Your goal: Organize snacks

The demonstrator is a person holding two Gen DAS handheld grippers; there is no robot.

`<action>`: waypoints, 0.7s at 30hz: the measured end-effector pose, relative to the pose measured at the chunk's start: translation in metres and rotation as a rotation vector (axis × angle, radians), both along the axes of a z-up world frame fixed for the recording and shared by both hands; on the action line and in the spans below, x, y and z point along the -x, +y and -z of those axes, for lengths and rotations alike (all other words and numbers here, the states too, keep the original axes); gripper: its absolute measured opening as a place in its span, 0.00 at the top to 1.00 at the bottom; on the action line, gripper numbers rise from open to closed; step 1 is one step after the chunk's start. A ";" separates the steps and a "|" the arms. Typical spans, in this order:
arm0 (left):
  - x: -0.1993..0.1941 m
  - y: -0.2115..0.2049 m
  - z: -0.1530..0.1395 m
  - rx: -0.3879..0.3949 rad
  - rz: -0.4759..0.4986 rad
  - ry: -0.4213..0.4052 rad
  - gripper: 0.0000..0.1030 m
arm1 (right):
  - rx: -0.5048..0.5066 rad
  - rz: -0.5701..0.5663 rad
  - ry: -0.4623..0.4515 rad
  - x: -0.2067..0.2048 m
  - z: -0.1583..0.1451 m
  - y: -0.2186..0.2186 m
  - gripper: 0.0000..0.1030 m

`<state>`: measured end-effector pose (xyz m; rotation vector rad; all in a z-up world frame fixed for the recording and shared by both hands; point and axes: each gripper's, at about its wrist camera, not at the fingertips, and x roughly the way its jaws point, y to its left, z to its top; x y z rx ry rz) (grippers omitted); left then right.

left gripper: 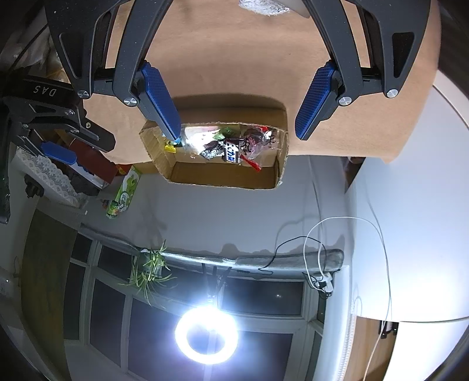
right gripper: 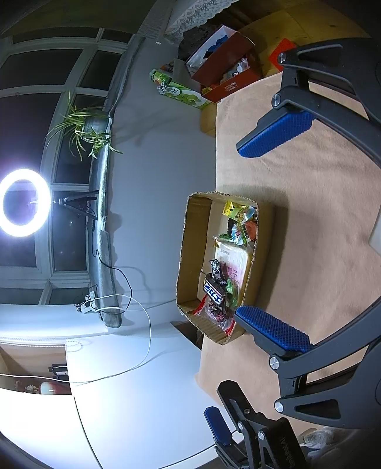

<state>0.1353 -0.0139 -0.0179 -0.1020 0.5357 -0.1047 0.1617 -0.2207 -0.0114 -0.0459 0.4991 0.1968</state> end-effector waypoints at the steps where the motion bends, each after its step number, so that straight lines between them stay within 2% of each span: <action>1: 0.000 0.001 0.000 0.001 0.000 0.000 0.22 | -0.001 0.001 0.000 0.000 0.000 0.000 0.00; 21: -0.002 0.002 -0.001 0.010 -0.005 0.003 0.22 | 0.011 -0.010 0.005 0.000 0.002 0.001 0.00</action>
